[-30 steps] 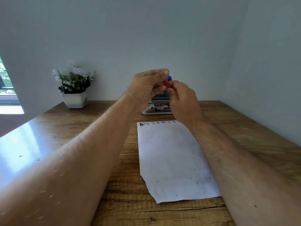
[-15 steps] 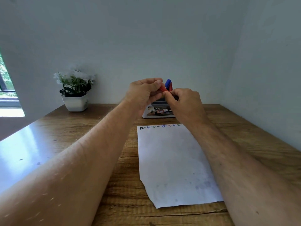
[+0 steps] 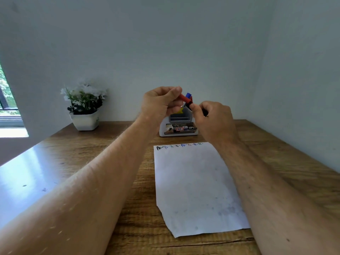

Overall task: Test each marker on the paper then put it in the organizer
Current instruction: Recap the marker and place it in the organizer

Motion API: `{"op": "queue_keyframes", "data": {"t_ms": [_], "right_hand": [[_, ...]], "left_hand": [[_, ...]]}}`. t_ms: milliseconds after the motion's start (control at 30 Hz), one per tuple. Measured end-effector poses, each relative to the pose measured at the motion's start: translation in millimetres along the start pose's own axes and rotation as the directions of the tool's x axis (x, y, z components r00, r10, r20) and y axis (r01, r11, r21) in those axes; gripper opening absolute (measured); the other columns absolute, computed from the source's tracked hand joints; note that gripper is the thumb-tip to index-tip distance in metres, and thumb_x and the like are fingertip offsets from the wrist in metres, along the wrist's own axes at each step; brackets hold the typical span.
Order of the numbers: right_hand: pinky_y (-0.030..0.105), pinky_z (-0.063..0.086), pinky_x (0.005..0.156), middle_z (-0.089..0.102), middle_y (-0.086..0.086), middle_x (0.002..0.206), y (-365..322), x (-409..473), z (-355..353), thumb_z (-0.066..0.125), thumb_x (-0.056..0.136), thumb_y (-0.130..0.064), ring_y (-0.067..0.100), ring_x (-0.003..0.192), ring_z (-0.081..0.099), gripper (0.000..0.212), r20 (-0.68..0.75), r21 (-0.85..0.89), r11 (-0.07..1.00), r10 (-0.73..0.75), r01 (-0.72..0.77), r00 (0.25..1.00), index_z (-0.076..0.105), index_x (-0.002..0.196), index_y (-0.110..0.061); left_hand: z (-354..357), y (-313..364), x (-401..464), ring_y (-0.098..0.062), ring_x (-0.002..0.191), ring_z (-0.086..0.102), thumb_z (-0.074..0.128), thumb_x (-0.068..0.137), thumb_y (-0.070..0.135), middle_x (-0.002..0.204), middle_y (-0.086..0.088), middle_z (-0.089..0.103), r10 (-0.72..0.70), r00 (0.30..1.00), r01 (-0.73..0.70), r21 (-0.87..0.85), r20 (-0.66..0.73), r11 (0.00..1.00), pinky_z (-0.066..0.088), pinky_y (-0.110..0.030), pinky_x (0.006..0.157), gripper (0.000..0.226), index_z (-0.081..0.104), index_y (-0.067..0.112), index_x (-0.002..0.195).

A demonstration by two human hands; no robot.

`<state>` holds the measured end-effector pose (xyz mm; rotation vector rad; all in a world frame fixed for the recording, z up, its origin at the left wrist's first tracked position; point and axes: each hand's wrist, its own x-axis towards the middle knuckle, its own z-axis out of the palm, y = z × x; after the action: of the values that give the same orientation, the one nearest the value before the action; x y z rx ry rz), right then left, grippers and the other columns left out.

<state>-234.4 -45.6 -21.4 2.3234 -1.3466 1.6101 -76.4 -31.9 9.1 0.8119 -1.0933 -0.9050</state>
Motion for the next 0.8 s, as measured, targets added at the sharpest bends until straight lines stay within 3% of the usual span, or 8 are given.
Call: {"op": "queue_keyframes", "data": {"t_ms": [133, 233, 300, 367, 433, 567, 733, 800], "right_hand": [[0.016, 0.030, 0.046, 0.056, -0.009, 0.061, 4.3, 1.2, -1.5, 0.053, 0.098, -0.034, 0.005, 0.052, 0.051, 0.029, 0.044, -0.050, 0.998, 0.048, -0.046, 0.998, 0.067, 0.080, -0.017], [0.022, 0.039, 0.046, 0.067, 0.005, 0.068, 8.5, 4.0, -6.7, 0.051, 0.099, -0.028, 0.010, 0.053, 0.053, 0.032, 0.101, 0.053, 0.961, 0.266, -0.272, 0.959, 0.073, 0.087, -0.008], [0.022, 0.043, 0.044, 0.071, 0.011, 0.074, 11.9, 3.7, -7.4, 0.052, 0.097, -0.021, 0.013, 0.049, 0.054, 0.021, 0.176, 0.229, 0.861, 0.423, -0.455, 0.889, 0.071, 0.102, -0.013], [0.022, 0.042, 0.039, 0.071, 0.011, 0.080, 13.8, 3.2, -6.5, 0.052, 0.094, -0.010, 0.012, 0.044, 0.053, 0.027, 0.242, 0.397, 0.740, 0.486, -0.543, 0.840, 0.062, 0.115, -0.024], [0.023, 0.044, 0.038, 0.071, 0.011, 0.087, 14.3, 4.1, -7.5, 0.048, 0.092, -0.004, 0.013, 0.042, 0.055, 0.030, 0.286, 0.491, 0.655, 0.501, -0.574, 0.817, 0.063, 0.110, -0.024], [0.026, 0.050, 0.042, 0.075, 0.009, 0.090, 16.5, 6.5, -9.8, 0.041, 0.092, -0.004, 0.020, 0.049, 0.064, 0.031, 0.358, 0.600, 0.474, 0.561, -0.644, 0.746, 0.069, 0.099, -0.016], [0.027, 0.050, 0.045, 0.073, 0.008, 0.073, 19.5, 2.9, -6.8, 0.063, 0.089, -0.013, 0.017, 0.050, 0.065, 0.004, 0.283, 0.523, 0.560, 0.597, -0.643, 0.750, 0.066, 0.089, -0.011], [0.025, 0.048, 0.042, 0.069, 0.007, 0.063, 13.4, 2.7, -9.1, 0.062, 0.091, -0.024, 0.016, 0.043, 0.059, 0.018, 0.232, 0.511, 0.605, 0.586, -0.610, 0.776, 0.065, 0.082, -0.009]], "left_hand": [[-5.0, -0.2, 1.5, -0.015, 0.063, 0.069, 0.075, 0.085, 0.019, 0.083, -0.014, 0.076, -0.038, 0.999, 0.037, -0.031, -0.033, 0.999, 0.058, -0.019, 0.057, 0.017, 0.062, 0.007, 0.082], [-10.7, 2.3, 2.6, -0.015, 0.069, 0.072, 0.074, 0.084, 0.009, 0.086, -0.014, 0.076, -0.067, 0.996, 0.057, -0.145, -0.065, 0.988, 0.058, -0.018, 0.058, 0.015, 0.060, 0.006, 0.082], [-12.8, 2.1, 1.3, -0.016, 0.077, 0.074, 0.072, 0.084, 0.002, 0.088, -0.015, 0.076, -0.122, 0.992, 0.117, -0.175, -0.021, 0.978, 0.058, -0.017, 0.059, 0.015, 0.058, 0.004, 0.081], [-11.4, -2.2, -1.1, -0.016, 0.081, 0.075, 0.069, 0.086, -0.002, 0.091, -0.015, 0.075, -0.178, 0.983, 0.182, -0.147, 0.038, 0.972, 0.058, -0.017, 0.061, 0.010, 0.060, 0.002, 0.082], [-5.9, -8.3, -4.3, -0.018, 0.083, 0.075, 0.063, 0.091, 0.000, 0.094, -0.016, 0.074, -0.205, 0.974, 0.217, -0.143, 0.096, 0.966, 0.060, -0.020, 0.066, 0.004, 0.063, 0.000, 0.095], [13.2, -23.7, -11.5, -0.017, 0.074, 0.068, 0.040, 0.105, 0.008, 0.083, -0.007, 0.067, -0.246, 0.957, 0.252, -0.020, 0.152, 0.968, 0.062, -0.034, 0.075, 0.025, 0.063, 0.007, 0.116], [34.8, -41.3, -24.4, -0.014, 0.063, 0.056, 0.032, 0.106, 0.013, 0.079, -0.004, 0.052, -0.322, 0.946, 0.323, 0.122, -0.025, 0.939, 0.061, -0.038, 0.070, 0.032, 0.064, 0.011, 0.108], [37.2, -47.0, -26.7, -0.014, 0.064, 0.054, 0.032, 0.105, 0.013, 0.083, -0.004, 0.050, -0.324, 0.941, 0.336, 0.158, -0.098, 0.929, 0.061, -0.039, 0.068, 0.031, 0.063, 0.012, 0.109]]}}
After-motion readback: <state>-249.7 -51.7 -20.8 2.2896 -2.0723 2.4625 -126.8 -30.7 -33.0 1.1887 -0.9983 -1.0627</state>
